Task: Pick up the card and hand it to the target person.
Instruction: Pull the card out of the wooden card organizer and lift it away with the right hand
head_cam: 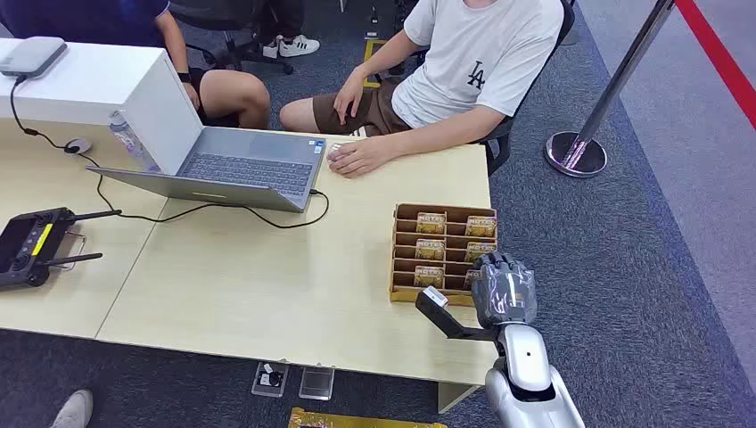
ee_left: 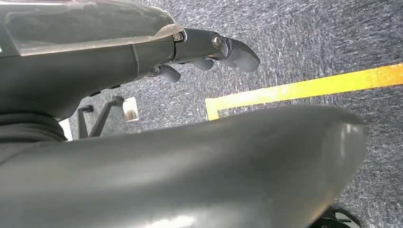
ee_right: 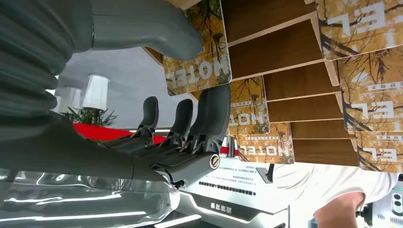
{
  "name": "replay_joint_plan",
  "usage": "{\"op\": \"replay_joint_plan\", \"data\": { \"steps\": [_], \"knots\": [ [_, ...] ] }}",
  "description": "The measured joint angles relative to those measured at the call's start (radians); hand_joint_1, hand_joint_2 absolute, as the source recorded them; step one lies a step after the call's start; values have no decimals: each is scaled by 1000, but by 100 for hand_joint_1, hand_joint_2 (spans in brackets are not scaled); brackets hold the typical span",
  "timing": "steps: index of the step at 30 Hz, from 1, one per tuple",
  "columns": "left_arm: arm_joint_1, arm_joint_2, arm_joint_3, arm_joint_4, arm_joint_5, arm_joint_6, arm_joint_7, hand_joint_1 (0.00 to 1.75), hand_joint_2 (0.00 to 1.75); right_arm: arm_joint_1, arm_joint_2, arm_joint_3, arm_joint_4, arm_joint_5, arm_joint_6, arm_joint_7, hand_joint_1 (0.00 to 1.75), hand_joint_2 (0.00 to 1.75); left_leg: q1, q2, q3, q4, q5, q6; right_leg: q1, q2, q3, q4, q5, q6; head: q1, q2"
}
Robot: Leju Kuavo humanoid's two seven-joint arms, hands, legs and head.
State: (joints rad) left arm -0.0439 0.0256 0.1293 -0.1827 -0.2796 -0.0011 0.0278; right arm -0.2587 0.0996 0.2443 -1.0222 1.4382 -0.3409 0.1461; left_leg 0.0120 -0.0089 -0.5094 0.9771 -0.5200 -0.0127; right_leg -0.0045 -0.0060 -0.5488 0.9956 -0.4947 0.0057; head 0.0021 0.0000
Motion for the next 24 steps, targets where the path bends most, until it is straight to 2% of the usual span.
{"op": "replay_joint_plan", "data": {
  "steps": [4,13,15,19,24],
  "knots": [
    [0,0,0,0,-1,0,0,0,0,-3,0,0,5,-4,-4,0,95,175,0,0,0,0,0,0,0,0,0,0,0,0,0,0],
    [0,0,1,0,-2,0,0,0,0,-16,0,1,20,-8,-4,0,103,175,0,0,0,0,0,0,0,0,0,0,0,0,0,0],
    [0,0,1,0,-2,0,0,0,0,-18,0,1,22,-9,-4,0,108,175,0,0,0,0,0,0,0,0,0,0,0,0,0,0],
    [0,0,3,0,-2,0,1,0,0,-25,0,2,28,-14,-6,0,141,175,0,0,0,0,0,0,0,0,0,0,0,0,0,0],
    [0,0,10,0,-4,0,2,0,0,-31,2,3,33,-17,-7,0,147,175,0,0,0,0,0,0,0,0,0,0,0,0,0,0]
  ]
}}
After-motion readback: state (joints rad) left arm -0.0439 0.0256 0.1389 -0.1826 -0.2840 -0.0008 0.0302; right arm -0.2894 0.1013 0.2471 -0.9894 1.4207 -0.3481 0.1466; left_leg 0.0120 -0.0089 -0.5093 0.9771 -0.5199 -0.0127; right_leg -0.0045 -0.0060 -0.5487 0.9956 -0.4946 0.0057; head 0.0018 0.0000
